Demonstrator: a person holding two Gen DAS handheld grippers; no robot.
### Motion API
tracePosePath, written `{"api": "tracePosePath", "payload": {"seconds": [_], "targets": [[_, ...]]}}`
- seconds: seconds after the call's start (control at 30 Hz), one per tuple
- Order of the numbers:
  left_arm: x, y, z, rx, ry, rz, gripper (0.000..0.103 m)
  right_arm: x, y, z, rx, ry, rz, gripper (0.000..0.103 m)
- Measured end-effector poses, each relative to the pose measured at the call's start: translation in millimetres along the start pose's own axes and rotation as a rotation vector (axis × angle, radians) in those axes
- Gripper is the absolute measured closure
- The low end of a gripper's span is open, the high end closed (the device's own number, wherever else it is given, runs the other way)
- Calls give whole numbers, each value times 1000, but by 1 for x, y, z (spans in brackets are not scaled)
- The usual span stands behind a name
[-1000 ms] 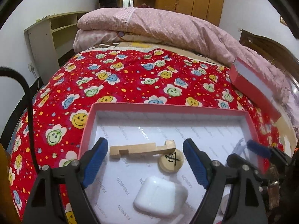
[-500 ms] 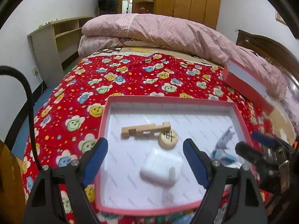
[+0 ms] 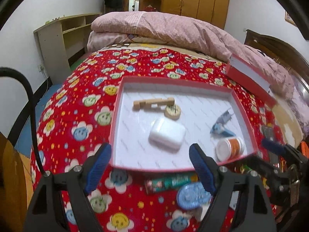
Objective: Organize rigid objects
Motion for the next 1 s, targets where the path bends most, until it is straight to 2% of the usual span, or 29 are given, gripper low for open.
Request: {"api": "tracePosePath", "payload": {"seconds": [0.27, 0.4, 0.67, 0.73, 0.83, 1.0], "targets": [[7, 34, -7, 12, -4, -43, 17, 9, 41, -14, 50, -23, -51, 20], [9, 45, -9, 8, -18, -40, 17, 5, 59, -19, 60, -53, -98, 20], [10, 60, -5, -22, -15, -51, 17, -4, 70, -23, 87, -11, -119, 20], [11, 61, -5, -38, -40, -56, 17, -7, 70, -23, 106, 10, -122, 20], [13, 59, -12, -57, -133, -59, 17, -11, 72, -24, 123, 23, -129, 20], [25, 57, -34, -22, -210, -66, 17, -19, 79, -24, 124, 39, -141, 32]]}}
Point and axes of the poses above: each gripper's, at about its wrist camera, not at the fingertips, and x roughly against the way its jaws point, z to its right, y to its underside, the point moved 3 cm from there along -x, roughly the way its jaws point, and after that the axes turned 4 degrees about x, right-handed, at the moved point
